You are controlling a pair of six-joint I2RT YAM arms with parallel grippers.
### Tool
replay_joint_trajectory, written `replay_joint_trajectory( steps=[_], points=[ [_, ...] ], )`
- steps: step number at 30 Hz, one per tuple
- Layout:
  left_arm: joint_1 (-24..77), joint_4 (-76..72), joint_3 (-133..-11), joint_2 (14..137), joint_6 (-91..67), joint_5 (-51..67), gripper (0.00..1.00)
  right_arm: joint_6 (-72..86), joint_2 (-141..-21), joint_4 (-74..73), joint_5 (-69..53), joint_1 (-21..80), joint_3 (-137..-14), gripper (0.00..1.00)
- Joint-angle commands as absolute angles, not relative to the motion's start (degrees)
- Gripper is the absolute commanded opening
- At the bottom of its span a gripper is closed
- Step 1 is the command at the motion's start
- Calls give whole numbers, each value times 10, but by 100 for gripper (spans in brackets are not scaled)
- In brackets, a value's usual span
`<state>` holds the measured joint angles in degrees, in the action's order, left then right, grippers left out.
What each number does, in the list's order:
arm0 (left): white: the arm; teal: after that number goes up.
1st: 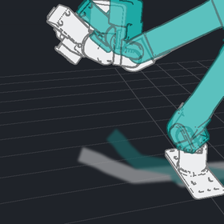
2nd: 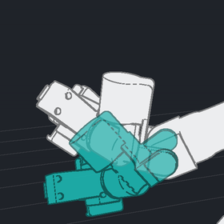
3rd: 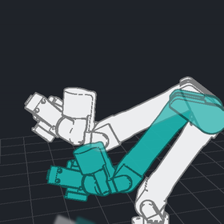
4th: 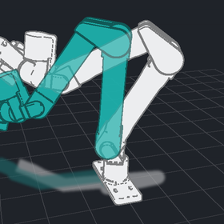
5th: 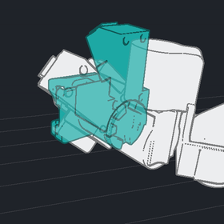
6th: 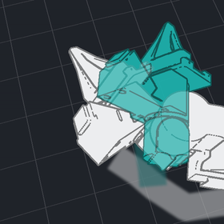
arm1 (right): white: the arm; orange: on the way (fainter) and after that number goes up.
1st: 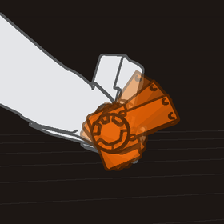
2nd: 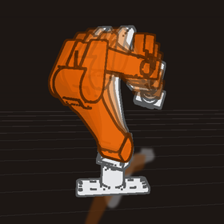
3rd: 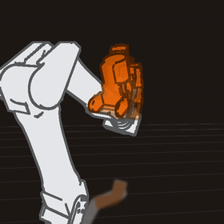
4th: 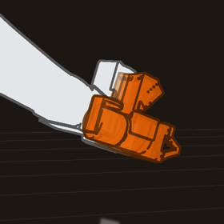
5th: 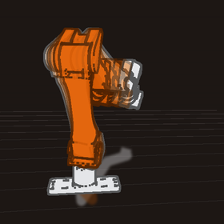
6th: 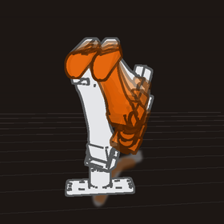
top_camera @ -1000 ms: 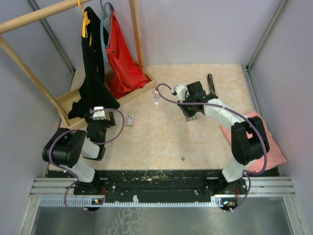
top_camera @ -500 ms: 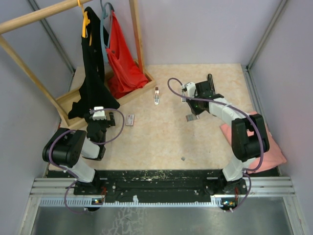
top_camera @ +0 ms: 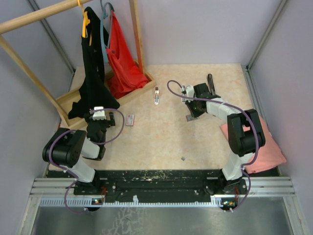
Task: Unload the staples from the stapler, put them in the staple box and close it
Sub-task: Place the staple in the staple box.
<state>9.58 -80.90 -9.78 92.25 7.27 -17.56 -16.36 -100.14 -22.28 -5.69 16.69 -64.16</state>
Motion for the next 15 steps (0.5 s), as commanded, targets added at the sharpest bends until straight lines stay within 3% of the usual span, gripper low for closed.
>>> replay_joint_trajectory(
  steps=[1,15],
  points=[
    [92,-821,-105,924,63,-175,100,-153,-1007,-200,-53,166,-644,21],
    [92,-822,-105,924,63,-175,100,-152,-1011,-195,-44,166,-643,22]
  ],
)
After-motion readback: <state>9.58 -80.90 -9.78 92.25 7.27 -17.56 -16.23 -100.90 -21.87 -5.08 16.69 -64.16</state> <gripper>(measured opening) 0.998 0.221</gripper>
